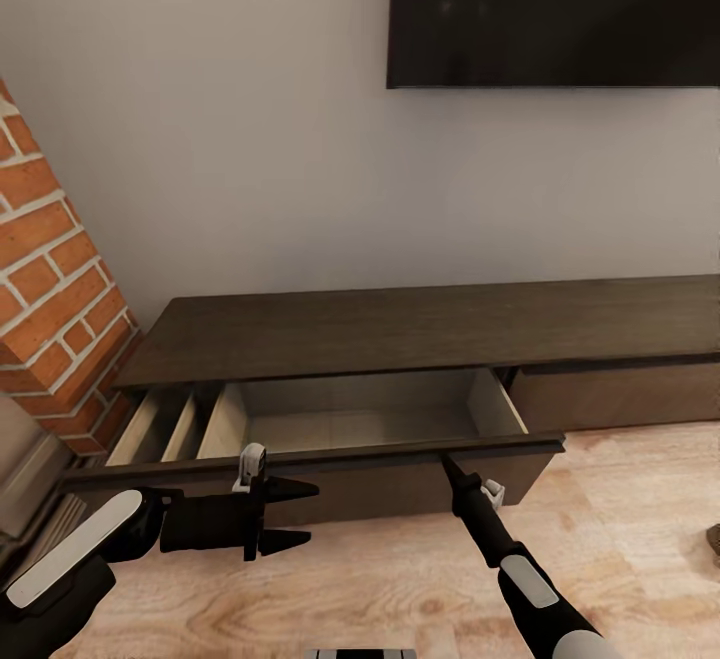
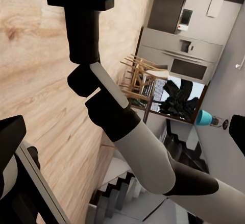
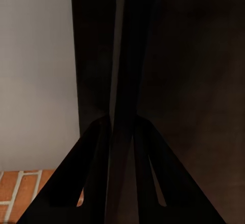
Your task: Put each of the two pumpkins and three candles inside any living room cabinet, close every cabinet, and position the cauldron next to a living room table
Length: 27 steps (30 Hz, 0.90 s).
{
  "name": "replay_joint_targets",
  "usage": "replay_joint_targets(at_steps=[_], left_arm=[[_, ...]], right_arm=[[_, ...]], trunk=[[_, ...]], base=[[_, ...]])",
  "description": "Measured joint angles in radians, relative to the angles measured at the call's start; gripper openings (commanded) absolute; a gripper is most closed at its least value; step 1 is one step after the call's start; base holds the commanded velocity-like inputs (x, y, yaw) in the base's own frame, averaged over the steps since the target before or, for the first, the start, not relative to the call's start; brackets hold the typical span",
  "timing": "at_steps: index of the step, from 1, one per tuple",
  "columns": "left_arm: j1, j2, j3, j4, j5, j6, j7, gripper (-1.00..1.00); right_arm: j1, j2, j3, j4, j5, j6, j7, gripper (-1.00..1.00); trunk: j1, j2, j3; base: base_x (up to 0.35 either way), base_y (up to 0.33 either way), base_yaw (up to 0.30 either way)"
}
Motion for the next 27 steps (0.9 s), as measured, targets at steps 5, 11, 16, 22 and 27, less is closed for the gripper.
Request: replay_joint_targets(at_steps=[5, 11, 16, 22, 27], left_arm=[[0.0, 0.0, 0.0, 0.0, 0.0, 0.0, 0.0, 1.0], [0.0, 0.0, 0.0, 0.0, 0.0, 0.0, 0.0, 1.0], [0.0, 0.0, 0.0, 0.0, 0.0, 0.0, 0.0, 1.0], [0.0, 0.0, 0.0, 0.0, 0.0, 0.0, 0.0, 1.0], [0.0, 0.0, -0.001, 0.0, 0.0, 0.0, 0.0, 1.0]], right_arm=[[0.0, -0.007, 0.012, 0.0, 0.003, 0.0, 0.004, -1.0], [0.0, -0.005, 0.009, 0.001, 0.001, 0.0, 0.004, -1.0], [0.0, -0.001, -0.004, 0.001, 0.002, 0.001, 0.001, -1.0], [0.0, -0.001, -0.01, 0.001, 0.003, 0.002, 0.003, -1.0], [0.0, -0.003, -0.006, 0.001, 0.003, 0.002, 0.004, -1.0]], trunk=[[0.0, 0.0, 0.0], [0.0, 0.0, 0.0], [0.0, 0.0, 0.0], [0.0, 0.0, 0.0], [0.0, 0.0, 0.0]], base=[[-0.014, 0.0, 0.0], [-0.084, 0.0, 0.0], [-0.133, 0.0, 0.0], [-0.167, 0.0, 0.0], [-0.042, 0.0, 0.0]])
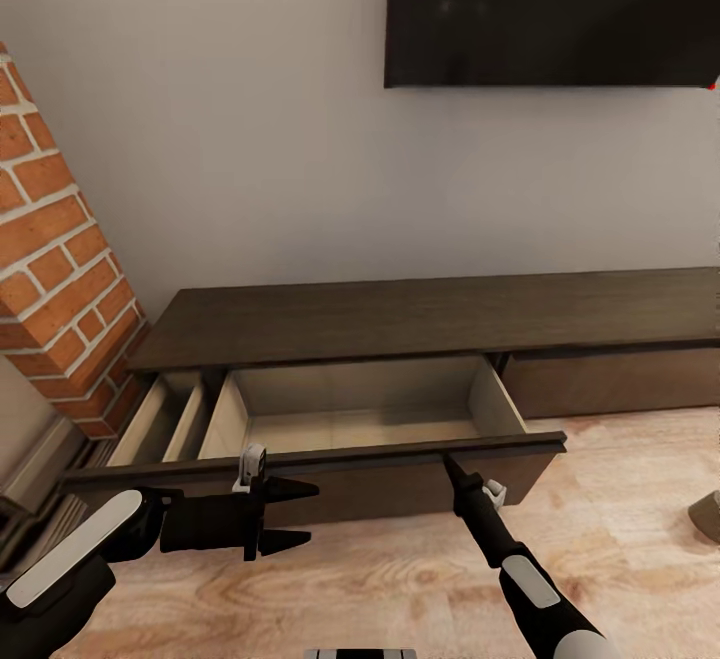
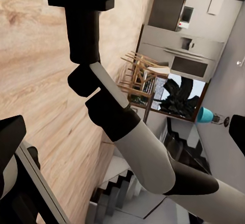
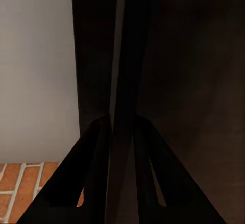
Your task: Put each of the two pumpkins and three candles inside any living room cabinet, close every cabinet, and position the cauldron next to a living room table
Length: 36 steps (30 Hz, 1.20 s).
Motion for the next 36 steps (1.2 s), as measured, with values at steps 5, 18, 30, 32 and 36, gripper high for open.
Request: replay_joint_targets(at_steps=[5, 18, 30, 32, 36], left_arm=[[0.0, 0.0, 0.0, 0.0, 0.0, 0.0, 0.0, 1.0], [0.0, 0.0, 0.0, 0.0, 0.0, 0.0, 0.0, 1.0], [0.0, 0.0, 0.0, 0.0, 0.0, 0.0, 0.0, 1.0], [0.0, 0.0, 0.0, 0.0, 0.0, 0.0, 0.0, 1.0], [0.0, 0.0, 0.001, 0.0, 0.0, 0.0, 0.0, 1.0]], right_arm=[[0.0, 0.002, -0.008, 0.0, 0.002, 0.001, -0.001, -1.0], [0.0, 0.002, -0.011, 0.0, 0.002, 0.001, -0.001, -1.0], [-0.024, 0.003, -0.01, 0.0, -0.001, 0.002, -0.052, -1.0], [-0.024, 0.003, -0.01, 0.0, -0.001, 0.002, -0.052, -1.0], [0.0, 0.004, 0.062, -0.001, 0.004, 0.008, 0.025, 1.0]], trunk=[[0.0, 0.0, 0.0], [0.0, 0.0, 0.0], [0.0, 0.0, 0.0], [0.0, 0.0, 0.0], [0.0, 0.0, 0.0]], base=[[-0.091, 0.0, 0.0], [-0.064, 0.0, 0.0], [-0.043, 0.0, 0.0], [0.0, 0.0, 0.0], [0.0, 0.0, 0.0]])
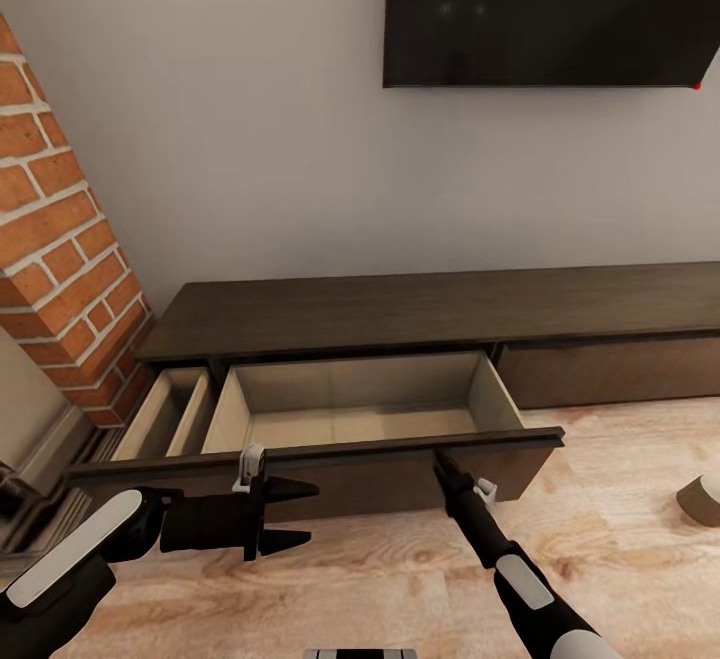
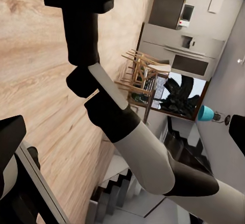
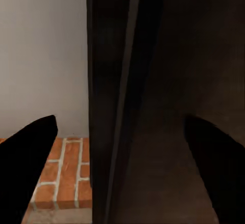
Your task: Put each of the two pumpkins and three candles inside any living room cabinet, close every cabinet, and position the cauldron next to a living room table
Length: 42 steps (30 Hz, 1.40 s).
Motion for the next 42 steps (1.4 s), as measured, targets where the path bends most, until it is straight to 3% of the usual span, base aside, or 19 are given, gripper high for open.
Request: replay_joint_targets(at_steps=[38, 42], left_arm=[[0.0, 0.0, -0.001, 0.002, 0.0, -0.001, 0.0, 1.0], [0.0, 0.0, -0.001, 0.003, 0.0, -0.001, -0.001, 1.0]], right_arm=[[0.0, -0.002, -0.001, 0.009, -0.001, 0.011, -0.043, 1.0], [0.0, -0.006, 0.0, 0.036, -0.004, 0.015, -0.046, 1.0]], trunk=[[0.0, 0.0, 0.0], [-0.002, 0.001, 0.015]], base=[[-0.034, 0.0, 0.0], [0.0, 0.0, 0.0]])
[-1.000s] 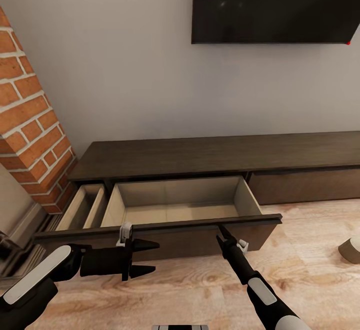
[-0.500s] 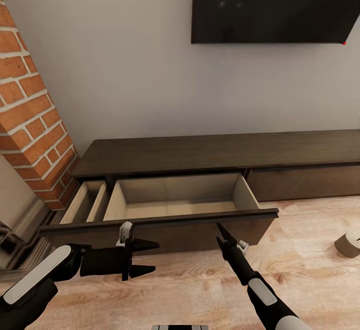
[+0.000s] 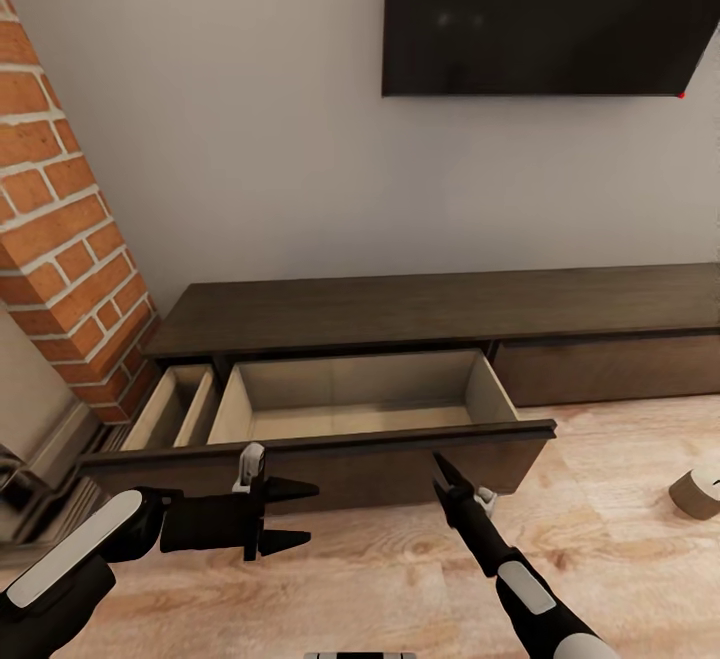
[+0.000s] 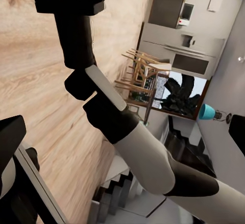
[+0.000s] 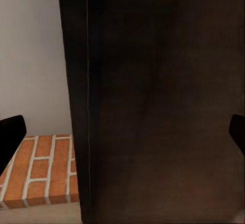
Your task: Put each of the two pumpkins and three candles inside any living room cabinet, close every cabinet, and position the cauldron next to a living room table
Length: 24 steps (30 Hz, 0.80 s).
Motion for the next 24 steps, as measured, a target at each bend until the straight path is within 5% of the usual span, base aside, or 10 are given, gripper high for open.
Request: replay_joint_targets(at_steps=[8, 18, 24], left_arm=[[0.0, -0.005, 0.001, 0.003, 0.0, 0.0, -0.001, 1.0], [0.0, -0.006, 0.0, 0.003, 0.0, 0.0, -0.001, 1.0], [0.0, -0.007, 0.0, 0.003, 0.002, 0.0, 0.001, 1.0]], right_arm=[[0.0, -0.007, 0.003, 0.139, -0.003, 0.034, 0.001, 1.0], [0.009, -0.013, 0.009, 0.15, 0.027, 0.117, 0.013, 1.0], [0.016, -0.041, 0.011, 0.152, 0.068, 0.146, 0.021, 1.0]], trunk=[[-0.004, 0.002, 0.031], [-0.008, 0.004, 0.07], [-0.011, 0.006, 0.093]], base=[[0.0, 0.0, 0.0], [0.0, 0.0, 0.0], [0.0, 0.0, 0.0]])
